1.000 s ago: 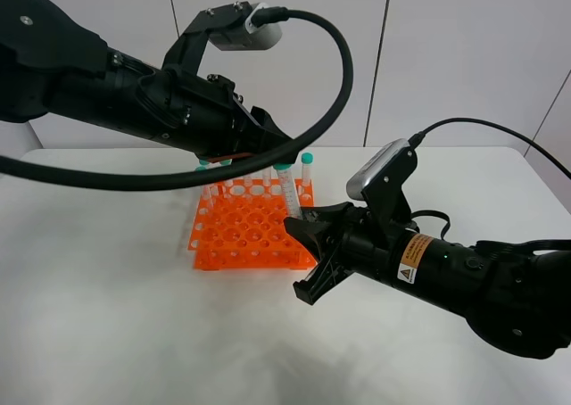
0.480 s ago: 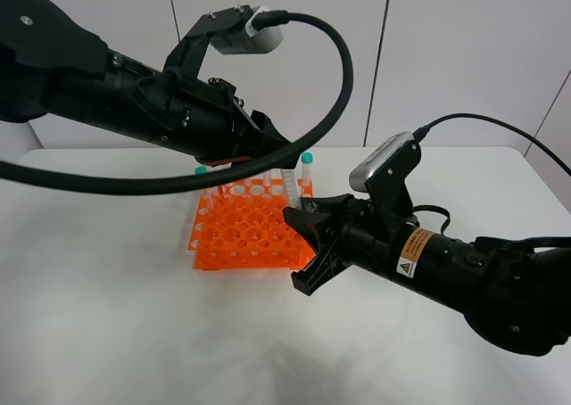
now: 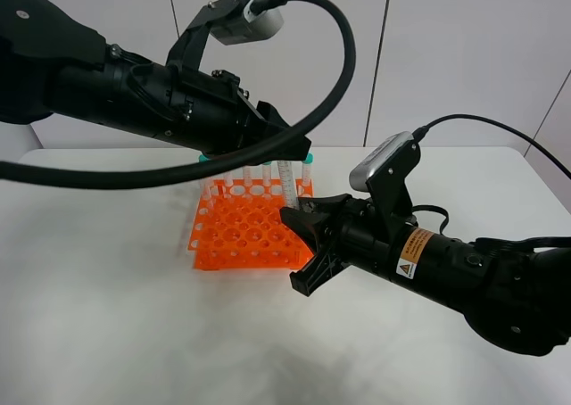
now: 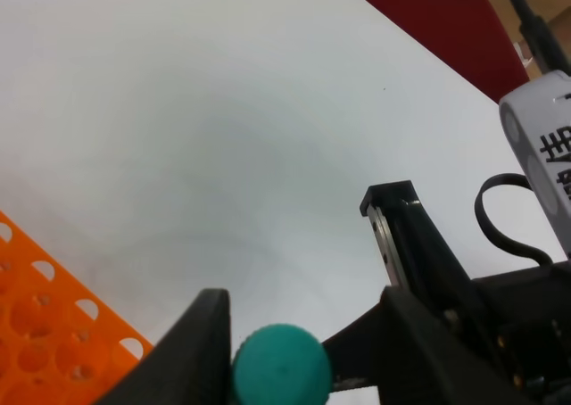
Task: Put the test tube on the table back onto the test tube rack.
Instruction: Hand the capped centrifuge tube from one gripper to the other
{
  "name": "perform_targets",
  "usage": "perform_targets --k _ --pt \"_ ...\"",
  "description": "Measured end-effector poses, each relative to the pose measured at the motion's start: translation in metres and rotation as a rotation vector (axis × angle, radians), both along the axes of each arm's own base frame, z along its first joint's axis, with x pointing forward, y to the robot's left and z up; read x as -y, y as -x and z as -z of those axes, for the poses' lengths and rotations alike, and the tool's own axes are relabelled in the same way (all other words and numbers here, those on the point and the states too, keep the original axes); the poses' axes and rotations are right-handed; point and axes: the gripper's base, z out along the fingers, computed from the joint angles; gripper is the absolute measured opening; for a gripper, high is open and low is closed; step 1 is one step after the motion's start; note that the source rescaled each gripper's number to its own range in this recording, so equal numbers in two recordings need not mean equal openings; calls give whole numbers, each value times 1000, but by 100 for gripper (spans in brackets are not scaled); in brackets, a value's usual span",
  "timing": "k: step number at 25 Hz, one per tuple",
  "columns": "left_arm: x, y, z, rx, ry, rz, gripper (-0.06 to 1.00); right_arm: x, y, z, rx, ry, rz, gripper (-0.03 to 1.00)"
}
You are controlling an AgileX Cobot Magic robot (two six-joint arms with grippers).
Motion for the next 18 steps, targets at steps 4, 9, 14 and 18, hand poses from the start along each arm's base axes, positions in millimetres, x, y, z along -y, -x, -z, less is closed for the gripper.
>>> perform_targets --k 4,9,14,18 --pt "0 0 0 2 -1 1 89 0 0 0 0 -3 3 2" --pt "0 0 0 2 -1 1 77 0 -1 -1 5 -12 7 2" --pt "0 0 0 16 -8 6 2 0 -1 -2 11 -17 5 2" --pt "0 0 0 26 -14 13 2 0 -1 -2 11 -17 5 2"
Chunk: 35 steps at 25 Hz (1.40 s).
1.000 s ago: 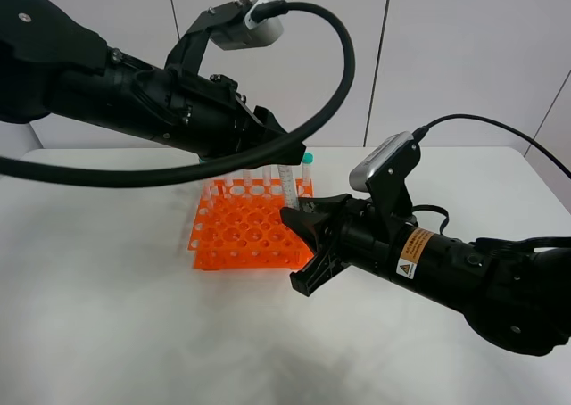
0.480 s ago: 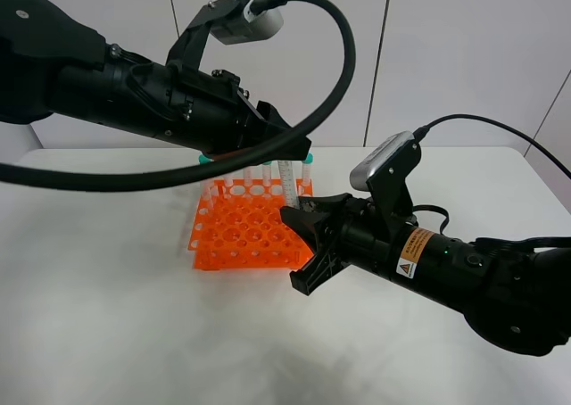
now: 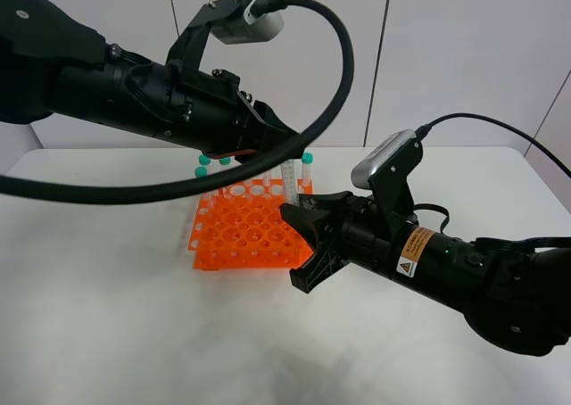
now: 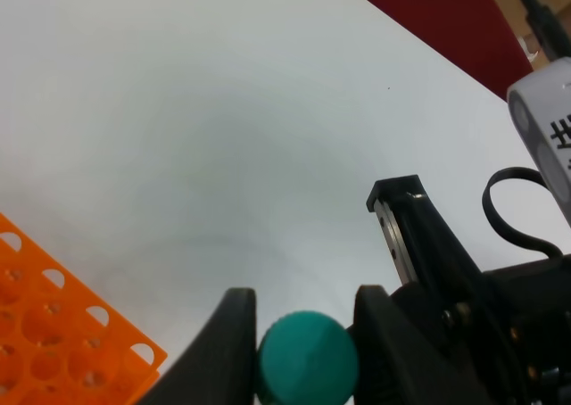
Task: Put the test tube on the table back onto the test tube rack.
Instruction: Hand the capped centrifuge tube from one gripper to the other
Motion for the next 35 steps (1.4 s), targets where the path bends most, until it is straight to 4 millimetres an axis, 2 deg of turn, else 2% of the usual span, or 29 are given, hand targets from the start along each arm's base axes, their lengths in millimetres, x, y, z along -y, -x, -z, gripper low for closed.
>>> perform_targets --k 11,12,15,17,25,35 --pt "0 -1 -1 4 9 -11 2 0 0 -2 23 -5 2 2" --pt "0 -1 -1 3 15 -14 2 0 -1 -2 24 -8 5 5" --pt "0 -2 -2 1 27 -26 2 0 -1 -4 38 -18 3 24" --pt "0 -2 -2 -3 32 -28 2 0 -1 -5 49 -31 0 31" --pt "0 -2 -2 4 31 -27 2 -3 2 -6 48 -39 -42 36" --pt "0 -6 0 13 29 -47 2 2 -3 -3 73 31 32 36"
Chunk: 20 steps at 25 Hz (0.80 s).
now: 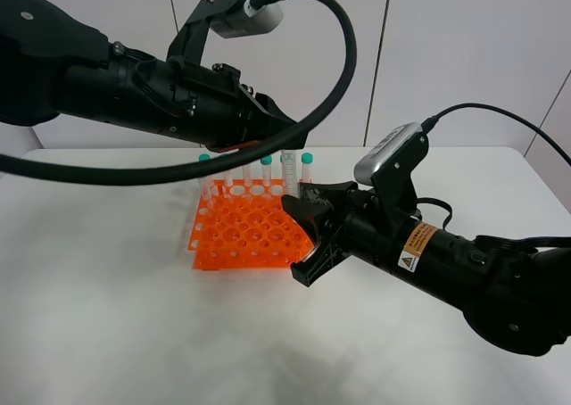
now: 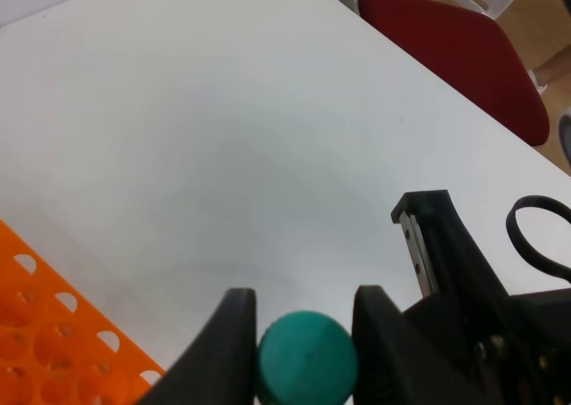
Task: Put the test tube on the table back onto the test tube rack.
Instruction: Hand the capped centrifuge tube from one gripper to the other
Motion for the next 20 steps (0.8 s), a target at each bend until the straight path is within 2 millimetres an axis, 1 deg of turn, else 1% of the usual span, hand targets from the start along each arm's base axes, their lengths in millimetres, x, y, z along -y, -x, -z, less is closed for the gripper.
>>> perform_targets --k 4,10,17,20 --pt "0 -1 0 5 1 -8 1 1 -1 2 -9 23 13 36" --pt "-1 -2 -1 8 5 -22 1 1 -1 2 -22 12 18 36" --pt "-13 -10 -1 6 8 -69 1 2 -1 5 -47 31 21 36" --pt "-12 -10 -1 6 8 -68 1 2 -1 5 -52 33 24 36"
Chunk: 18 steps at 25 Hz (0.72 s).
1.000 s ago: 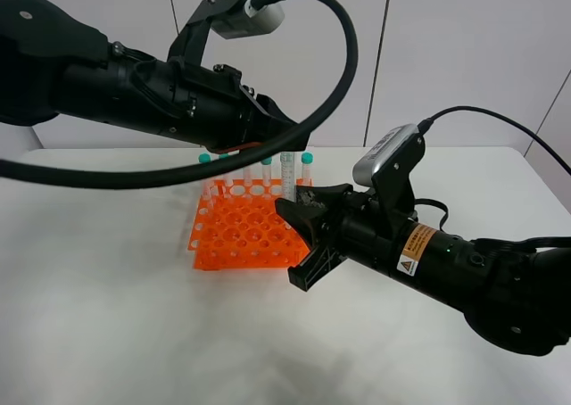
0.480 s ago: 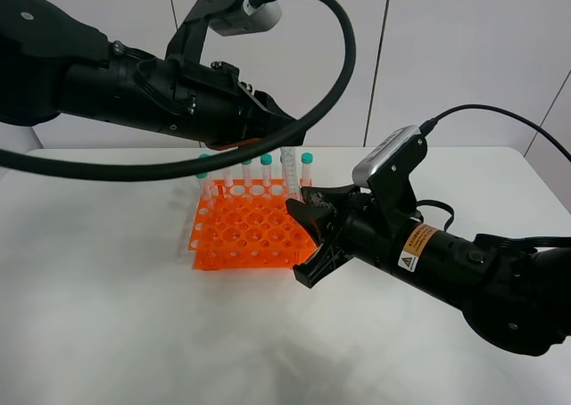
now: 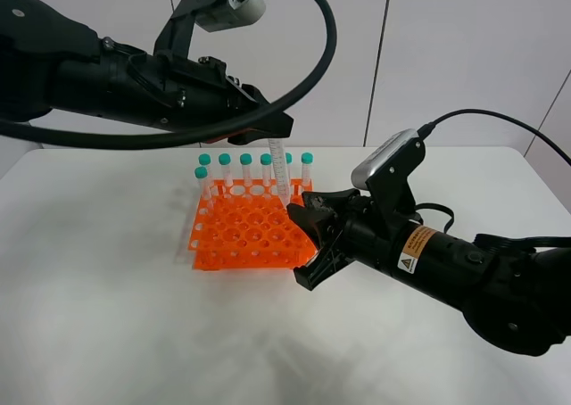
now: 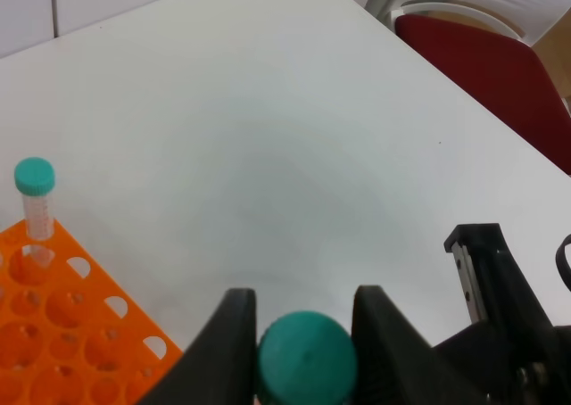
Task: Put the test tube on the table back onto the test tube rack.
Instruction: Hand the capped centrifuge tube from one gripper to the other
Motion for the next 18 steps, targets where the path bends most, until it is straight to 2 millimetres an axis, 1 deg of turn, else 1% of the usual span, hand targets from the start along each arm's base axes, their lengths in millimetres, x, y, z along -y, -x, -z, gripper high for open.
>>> perform_targets --k 7,10,14,18 --pt "0 0 0 1 0 -1 1 2 -1 4 -41 20 27 36" --pt "0 0 0 1 0 -1 1 6 -3 6 -57 34 71 36" --pt "0 0 0 0 0 -1 1 19 -12 8 -71 48 167 36" --pt "0 0 0 -1 0 1 0 34 -20 11 -121 53 258 36"
